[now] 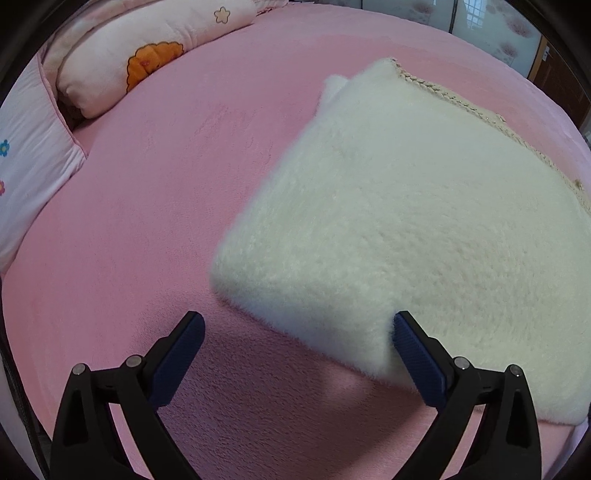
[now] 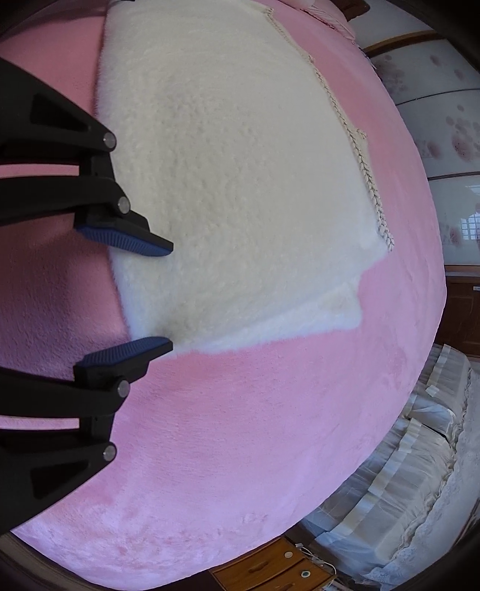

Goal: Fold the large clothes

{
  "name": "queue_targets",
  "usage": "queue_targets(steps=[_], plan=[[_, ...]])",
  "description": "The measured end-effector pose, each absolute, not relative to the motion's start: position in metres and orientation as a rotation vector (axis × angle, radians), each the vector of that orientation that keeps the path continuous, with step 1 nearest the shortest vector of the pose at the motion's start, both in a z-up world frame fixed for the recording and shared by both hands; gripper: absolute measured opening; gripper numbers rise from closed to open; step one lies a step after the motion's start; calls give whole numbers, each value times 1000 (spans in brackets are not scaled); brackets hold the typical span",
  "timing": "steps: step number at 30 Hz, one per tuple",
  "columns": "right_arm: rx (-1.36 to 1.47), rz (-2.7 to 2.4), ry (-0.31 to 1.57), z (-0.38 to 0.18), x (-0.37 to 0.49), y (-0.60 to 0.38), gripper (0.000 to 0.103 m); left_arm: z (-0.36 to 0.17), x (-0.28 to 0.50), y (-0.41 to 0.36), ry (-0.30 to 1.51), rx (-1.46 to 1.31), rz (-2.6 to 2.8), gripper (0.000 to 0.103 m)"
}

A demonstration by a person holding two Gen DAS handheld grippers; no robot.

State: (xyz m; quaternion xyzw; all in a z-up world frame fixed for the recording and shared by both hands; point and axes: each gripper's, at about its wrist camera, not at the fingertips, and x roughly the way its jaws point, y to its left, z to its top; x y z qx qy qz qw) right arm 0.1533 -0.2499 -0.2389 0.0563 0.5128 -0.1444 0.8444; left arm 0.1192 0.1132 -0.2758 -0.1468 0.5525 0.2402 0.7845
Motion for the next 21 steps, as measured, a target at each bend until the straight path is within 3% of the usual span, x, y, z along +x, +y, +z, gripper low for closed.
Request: queue_targets(steps=[17,21], plan=[[161,-369,1276,-221,172,-239,46,-255,135,121,1378,-449,435,100],[154,-302,1269,-207,177,-215,46,-238,131,119,1343,-519,368,100]])
